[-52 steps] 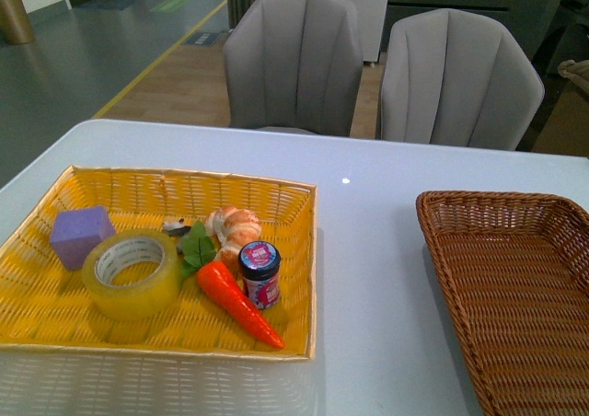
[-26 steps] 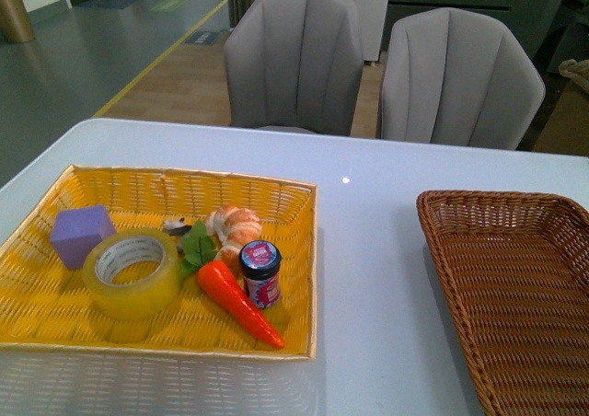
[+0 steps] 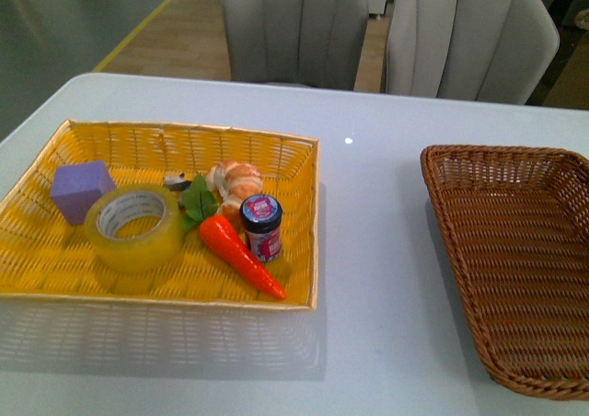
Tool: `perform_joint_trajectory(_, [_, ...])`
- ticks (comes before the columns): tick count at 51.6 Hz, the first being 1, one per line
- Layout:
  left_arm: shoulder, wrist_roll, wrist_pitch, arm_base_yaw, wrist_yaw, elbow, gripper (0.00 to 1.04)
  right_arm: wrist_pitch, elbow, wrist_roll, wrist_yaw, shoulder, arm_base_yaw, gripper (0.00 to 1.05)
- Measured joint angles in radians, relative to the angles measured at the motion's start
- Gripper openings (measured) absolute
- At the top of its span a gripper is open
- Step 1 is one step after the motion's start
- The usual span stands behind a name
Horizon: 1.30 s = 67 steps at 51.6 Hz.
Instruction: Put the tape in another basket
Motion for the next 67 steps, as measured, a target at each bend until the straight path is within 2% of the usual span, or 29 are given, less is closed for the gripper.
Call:
perform_joint_trajectory(10, [0.000, 0.000, 0.000, 0.000, 0.000, 0.000, 0.96, -0.031, 0.097, 0.050, 0.051, 0.092, 0.016, 0.96])
perform_joint_trajectory(26, [0.000, 0.000, 0.000, 0.000, 0.000, 0.000, 0.96, -0.038, 0.136, 0.092, 0.116, 0.190, 0.031, 0.96])
perform_joint_trajectory(27, [0.000, 0.000, 0.000, 0.000, 0.000, 0.000, 0.96, -0.039, 0.136, 0.097, 0.119, 0.195, 0.032, 0.94])
perform_joint_trajectory(32, [0.000, 0.000, 0.000, 0.000, 0.000, 0.000, 0.96, -0.039, 0.134, 0.113, 0.128, 0.218, 0.047, 0.74])
perform_joint_trajectory(42, [0.000, 0.000, 0.000, 0.000, 0.000, 0.000, 0.96, -0.036, 0.110, 0.132, 0.137, 0.218, 0.079, 0.46])
perform_joint_trajectory(47, [0.000, 0.000, 0.000, 0.000, 0.000, 0.000, 0.96, -0.035, 0.093, 0.158, 0.141, 0.216, 0.110, 0.30])
perform_joint_trajectory(50, [0.000, 0.000, 0.000, 0.000, 0.000, 0.000, 0.96, -0.031, 0.082, 0.181, 0.140, 0.210, 0.141, 0.17])
perform_joint_trajectory(54, [0.000, 0.000, 0.000, 0.000, 0.000, 0.000, 0.96, -0.029, 0.079, 0.220, 0.141, 0.201, 0.171, 0.06])
perform_joint_trajectory(67, [0.000, 0.000, 0.000, 0.000, 0.000, 0.000, 0.96, -0.011, 0.065, 0.263, 0.145, 0.192, 0.234, 0.04])
